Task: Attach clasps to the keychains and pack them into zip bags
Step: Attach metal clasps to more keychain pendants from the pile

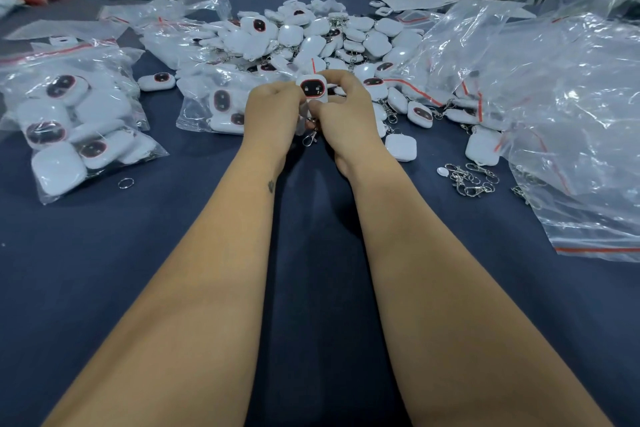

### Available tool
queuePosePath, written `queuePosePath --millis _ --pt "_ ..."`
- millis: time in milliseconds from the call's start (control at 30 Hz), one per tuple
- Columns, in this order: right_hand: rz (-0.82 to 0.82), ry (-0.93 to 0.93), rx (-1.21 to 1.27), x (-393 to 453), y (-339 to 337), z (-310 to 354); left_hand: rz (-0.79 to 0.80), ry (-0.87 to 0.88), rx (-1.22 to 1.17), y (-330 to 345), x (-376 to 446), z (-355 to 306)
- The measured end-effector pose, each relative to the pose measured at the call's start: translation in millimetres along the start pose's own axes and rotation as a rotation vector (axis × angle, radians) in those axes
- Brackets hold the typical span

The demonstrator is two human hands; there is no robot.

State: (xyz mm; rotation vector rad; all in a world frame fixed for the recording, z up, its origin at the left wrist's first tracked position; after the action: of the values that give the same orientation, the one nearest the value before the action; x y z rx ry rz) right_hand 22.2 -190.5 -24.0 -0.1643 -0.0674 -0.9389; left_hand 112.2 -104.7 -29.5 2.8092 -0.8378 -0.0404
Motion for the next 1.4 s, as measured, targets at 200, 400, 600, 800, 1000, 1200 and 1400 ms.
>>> queuePosePath --millis 200,400,600,800,1000,1200,1400 --pt "0.015 -0.002 0.023 -0.7 1.5 -1.0 0.025 0.009 -0.012 1.2 0.3 0.3" --pt "0.019 0.008 0.066 0.5 2.7 -1.4 0.046 0.022 0.007 2.3 1.9 -0.4" --pt "0.050 0.050 0.145 4.8 5.6 -2.9 0.061 0.031 -0.004 3.6 -1.7 -2.4" --pt "0.073 0.031 0.150 3.1 7.6 -0.8 0.048 0.015 0.007 2.5 -2.1 -2.1" --pt "0.075 0.018 0.105 2.0 6.5 0.7 0.027 -0.005 0.027 1.1 -2.5 -1.9" --pt "0.081 0.014 0.113 1.1 6.3 1.2 0.017 -0.010 0.012 0.3 -3.6 -1.8" --pt "0.069 0.030 0.139 2.8 6.2 0.2 0.020 -0.010 0.023 0.1 -3.7 -1.5"
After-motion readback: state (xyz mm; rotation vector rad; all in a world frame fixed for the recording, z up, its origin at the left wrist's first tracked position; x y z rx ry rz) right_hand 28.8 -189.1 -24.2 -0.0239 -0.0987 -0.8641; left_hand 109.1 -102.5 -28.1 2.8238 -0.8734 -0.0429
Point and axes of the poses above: each hand's wrist, its own x-axis towards the middle knuckle, its own y-axis out of the palm, z = x × y, the point moved 10 cm from there along x, towards the middle knuckle, and after that the axes turned 9 degrees about -x, right-handed, at the moved point
